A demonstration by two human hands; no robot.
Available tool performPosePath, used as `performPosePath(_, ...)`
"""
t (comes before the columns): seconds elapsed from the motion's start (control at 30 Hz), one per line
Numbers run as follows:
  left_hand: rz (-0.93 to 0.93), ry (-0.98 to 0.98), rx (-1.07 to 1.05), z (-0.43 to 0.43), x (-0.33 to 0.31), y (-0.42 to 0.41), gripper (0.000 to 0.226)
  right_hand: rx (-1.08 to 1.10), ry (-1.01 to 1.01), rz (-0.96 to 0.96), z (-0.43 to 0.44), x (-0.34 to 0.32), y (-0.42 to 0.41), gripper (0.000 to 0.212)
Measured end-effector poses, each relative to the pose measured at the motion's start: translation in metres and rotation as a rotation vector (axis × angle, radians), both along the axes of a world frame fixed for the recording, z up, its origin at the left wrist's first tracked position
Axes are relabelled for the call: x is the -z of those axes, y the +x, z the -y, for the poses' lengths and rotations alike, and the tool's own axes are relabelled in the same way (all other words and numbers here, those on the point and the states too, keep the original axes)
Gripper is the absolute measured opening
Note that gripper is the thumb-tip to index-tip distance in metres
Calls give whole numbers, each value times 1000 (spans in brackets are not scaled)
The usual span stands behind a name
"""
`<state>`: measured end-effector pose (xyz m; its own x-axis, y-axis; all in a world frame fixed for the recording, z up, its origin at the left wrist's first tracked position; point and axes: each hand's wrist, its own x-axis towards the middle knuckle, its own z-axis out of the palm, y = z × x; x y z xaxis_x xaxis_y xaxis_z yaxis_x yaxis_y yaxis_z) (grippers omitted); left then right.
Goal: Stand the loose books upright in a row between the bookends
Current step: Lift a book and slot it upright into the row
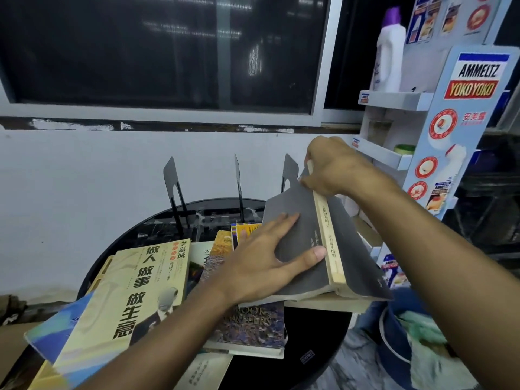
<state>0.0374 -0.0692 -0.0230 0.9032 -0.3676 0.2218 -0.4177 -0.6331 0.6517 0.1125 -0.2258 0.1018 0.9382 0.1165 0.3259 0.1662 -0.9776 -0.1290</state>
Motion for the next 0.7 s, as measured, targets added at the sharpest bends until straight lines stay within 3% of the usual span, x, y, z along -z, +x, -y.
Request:
performPosePath(0.17, 108, -175, -24, 3, -21, -24, 111, -93, 24, 237, -16, -37, -40, 21)
performPosePath(0.37, 249, -249, -129, -1, -35, -31, 116, -293, 149, 532, -39, -47, -70, 28)
performPosePath(0.5, 307, -241, -156, -18, -30, -21, 117, -332, 249, 545, -48, -34, -74, 34)
performPosePath(0.7, 235, -263, -175, -35, -9, -10, 121, -346, 298, 543, -58, -12, -73, 36)
